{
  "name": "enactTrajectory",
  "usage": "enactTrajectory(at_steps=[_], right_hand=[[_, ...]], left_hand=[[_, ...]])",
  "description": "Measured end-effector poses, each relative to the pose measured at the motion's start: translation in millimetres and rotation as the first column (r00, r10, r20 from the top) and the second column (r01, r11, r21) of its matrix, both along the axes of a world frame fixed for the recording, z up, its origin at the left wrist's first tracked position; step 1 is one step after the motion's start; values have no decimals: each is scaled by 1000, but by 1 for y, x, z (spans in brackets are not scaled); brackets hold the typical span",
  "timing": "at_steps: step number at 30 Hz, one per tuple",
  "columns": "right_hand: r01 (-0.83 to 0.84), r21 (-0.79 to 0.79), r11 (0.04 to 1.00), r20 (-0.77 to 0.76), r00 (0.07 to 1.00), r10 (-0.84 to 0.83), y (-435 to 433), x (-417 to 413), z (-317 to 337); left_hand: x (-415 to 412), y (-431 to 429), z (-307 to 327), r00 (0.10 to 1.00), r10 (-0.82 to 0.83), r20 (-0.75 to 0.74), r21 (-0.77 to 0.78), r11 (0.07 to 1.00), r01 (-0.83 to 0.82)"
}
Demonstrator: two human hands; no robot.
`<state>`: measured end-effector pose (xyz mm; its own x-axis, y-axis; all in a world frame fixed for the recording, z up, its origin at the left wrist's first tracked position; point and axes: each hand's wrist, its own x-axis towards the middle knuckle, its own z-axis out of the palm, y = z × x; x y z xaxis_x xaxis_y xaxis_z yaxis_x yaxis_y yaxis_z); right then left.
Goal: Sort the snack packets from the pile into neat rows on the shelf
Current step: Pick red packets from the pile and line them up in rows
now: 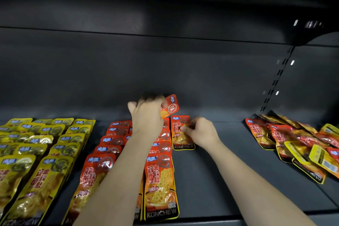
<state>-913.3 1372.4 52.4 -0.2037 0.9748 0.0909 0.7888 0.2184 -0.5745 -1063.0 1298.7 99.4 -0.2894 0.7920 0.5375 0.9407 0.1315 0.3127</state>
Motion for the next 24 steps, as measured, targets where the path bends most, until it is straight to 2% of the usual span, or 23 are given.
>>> enactTrajectory(at_steps=[5,10,15,19,22,24], right_hand=[[-12,61,998,21,1000,11,2,0,-4],[-16,108,994,-77,997,25,5,7,-2],[-18,120,993,-106,994,31,7,12,-3],[-37,156,987,-135,989,59,6,16,1],[-31,163,986,-154,986,56,5,21,6],[-37,140,989,-167,984,60,6,23,9]], left_hand=[[3,-2,0,1000,-8,2,-10,1000,8],[6,-5,4,1000,-16,0,16,1000,16],[7,-6,10,999,-24,45,44,999,22],[8,-13,17,983,-57,176,44,998,50],[12,-20,17,930,-122,348,60,992,108],[17,-25,13,897,-165,411,63,986,153]])
